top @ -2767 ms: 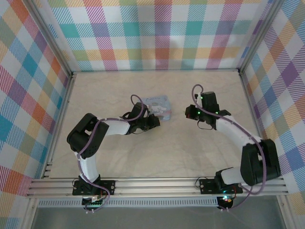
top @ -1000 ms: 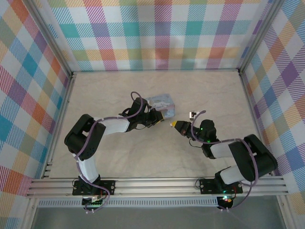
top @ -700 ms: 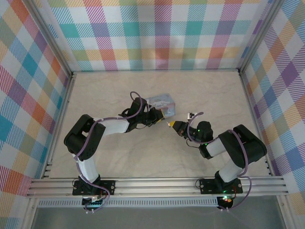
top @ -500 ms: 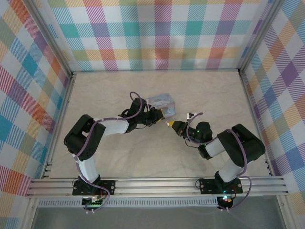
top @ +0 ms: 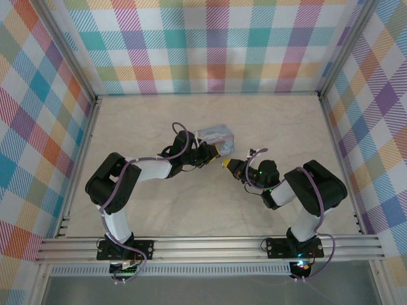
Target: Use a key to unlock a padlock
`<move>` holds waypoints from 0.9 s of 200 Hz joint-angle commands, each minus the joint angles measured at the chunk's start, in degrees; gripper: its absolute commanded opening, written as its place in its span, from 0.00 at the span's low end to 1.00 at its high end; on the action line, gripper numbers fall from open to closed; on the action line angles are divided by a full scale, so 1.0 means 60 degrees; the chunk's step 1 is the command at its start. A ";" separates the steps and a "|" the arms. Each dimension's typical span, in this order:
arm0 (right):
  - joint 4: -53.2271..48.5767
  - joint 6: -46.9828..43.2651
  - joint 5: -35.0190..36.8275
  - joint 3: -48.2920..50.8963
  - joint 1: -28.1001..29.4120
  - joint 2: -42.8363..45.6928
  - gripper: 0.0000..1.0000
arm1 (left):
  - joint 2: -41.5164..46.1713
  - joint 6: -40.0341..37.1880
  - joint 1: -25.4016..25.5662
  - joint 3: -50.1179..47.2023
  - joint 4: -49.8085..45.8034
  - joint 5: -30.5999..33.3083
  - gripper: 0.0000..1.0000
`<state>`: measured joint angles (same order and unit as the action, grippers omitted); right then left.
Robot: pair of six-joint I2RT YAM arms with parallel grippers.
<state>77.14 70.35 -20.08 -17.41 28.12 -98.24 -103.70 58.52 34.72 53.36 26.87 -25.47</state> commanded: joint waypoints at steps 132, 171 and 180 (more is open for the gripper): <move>0.0575 0.0236 0.0372 -0.0453 0.0060 -0.0412 0.00 | 0.0071 0.0398 -0.0067 -0.0238 0.1013 -0.0265 0.11; 0.0586 0.0271 0.0402 -0.0511 0.0058 -0.0318 0.00 | 0.0013 0.0537 -0.0059 -0.0302 0.1236 -0.0310 0.11; 0.0586 0.0300 0.0394 -0.0530 0.0060 -0.0311 0.00 | -0.0002 0.0558 -0.0061 -0.0320 0.1262 -0.0282 0.11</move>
<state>77.41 71.59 -18.57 -19.31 28.12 -100.03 -103.70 60.49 34.72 52.18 30.37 -25.61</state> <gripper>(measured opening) 0.052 0.115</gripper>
